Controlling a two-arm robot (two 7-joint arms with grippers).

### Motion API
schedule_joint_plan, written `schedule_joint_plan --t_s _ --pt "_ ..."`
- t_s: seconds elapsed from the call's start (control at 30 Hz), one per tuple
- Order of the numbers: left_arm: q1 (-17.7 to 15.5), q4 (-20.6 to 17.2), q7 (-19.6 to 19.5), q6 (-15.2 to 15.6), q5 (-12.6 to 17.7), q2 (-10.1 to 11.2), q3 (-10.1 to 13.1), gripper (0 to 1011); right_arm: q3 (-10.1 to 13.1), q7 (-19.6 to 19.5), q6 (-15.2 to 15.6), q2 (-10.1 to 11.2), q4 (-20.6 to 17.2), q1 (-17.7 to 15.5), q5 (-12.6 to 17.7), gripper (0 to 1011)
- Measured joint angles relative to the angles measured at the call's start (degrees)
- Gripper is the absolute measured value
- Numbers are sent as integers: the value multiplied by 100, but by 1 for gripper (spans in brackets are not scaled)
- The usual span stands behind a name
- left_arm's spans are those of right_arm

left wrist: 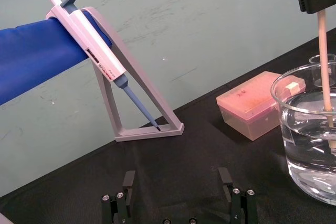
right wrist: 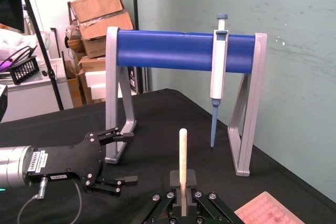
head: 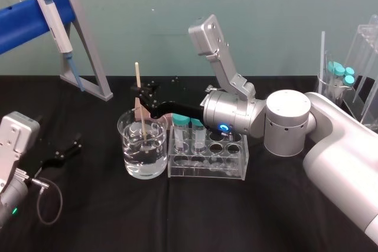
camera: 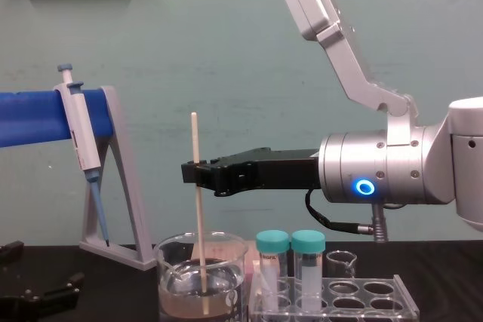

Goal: Hold the thermometer with one hand and immerse one end into the beaker, then reinsert it into the test tube rack.

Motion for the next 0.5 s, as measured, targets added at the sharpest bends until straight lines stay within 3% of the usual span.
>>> schedule_joint_plan --t_s 0.5 --pt "0 0 0 0 0 0 0 1004 0 0 0 0 0 0 0 55"
